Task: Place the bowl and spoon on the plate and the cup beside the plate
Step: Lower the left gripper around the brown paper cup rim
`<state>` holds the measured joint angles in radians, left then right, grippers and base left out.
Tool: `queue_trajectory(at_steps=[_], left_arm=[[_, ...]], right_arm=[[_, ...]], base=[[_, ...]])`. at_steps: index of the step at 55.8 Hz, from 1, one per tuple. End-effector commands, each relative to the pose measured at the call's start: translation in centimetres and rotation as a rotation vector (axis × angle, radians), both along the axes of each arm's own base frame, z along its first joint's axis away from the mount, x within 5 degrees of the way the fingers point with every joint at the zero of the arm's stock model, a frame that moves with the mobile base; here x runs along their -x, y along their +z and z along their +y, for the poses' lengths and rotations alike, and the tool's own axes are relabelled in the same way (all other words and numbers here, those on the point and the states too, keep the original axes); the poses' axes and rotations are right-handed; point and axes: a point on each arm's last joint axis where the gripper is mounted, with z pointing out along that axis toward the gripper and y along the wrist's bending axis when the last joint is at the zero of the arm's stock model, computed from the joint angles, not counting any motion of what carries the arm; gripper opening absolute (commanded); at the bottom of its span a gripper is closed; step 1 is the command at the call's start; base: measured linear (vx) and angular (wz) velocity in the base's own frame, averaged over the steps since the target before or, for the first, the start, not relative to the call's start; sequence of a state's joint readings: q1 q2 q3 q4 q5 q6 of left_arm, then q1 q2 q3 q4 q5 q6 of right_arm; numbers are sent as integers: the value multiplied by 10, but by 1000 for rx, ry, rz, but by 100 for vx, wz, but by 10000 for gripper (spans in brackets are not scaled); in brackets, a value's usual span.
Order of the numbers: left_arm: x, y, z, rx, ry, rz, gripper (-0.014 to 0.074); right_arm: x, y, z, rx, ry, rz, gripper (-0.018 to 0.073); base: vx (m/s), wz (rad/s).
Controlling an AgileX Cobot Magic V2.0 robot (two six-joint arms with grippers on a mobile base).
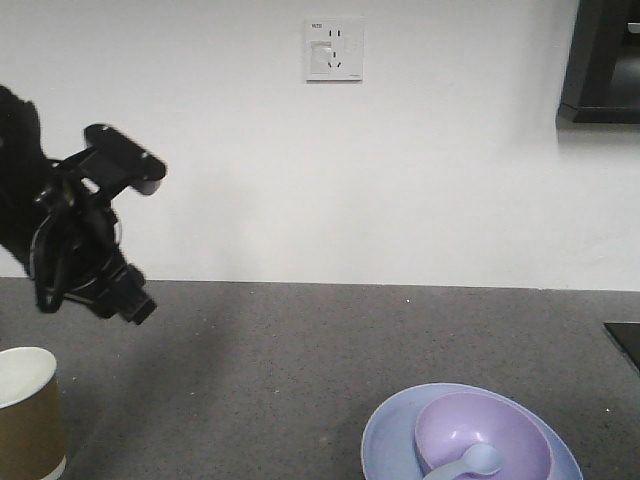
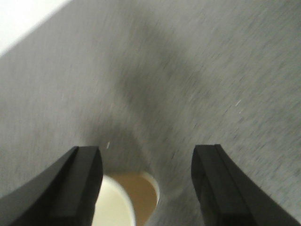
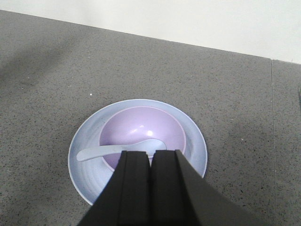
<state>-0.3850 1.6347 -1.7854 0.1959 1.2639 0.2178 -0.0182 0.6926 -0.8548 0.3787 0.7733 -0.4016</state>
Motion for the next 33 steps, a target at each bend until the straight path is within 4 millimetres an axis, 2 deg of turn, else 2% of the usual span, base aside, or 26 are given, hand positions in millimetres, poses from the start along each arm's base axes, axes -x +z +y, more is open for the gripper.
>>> queue_trajectory(at_steps=[1,18,33], left_arm=[[8,5,19,11,49,-33,523],[-1,-30,42,-9,123,39,523],[0,-60,47,-11,164,104,523]], right_arm=[[-1,14,-1,-15,-18,-93,-8],[-1,14,-1,-15,-18,-93,-8],[-1,14,-1,-16,-19,-93,-8]], base=[[0,0],[0,0],[0,0]])
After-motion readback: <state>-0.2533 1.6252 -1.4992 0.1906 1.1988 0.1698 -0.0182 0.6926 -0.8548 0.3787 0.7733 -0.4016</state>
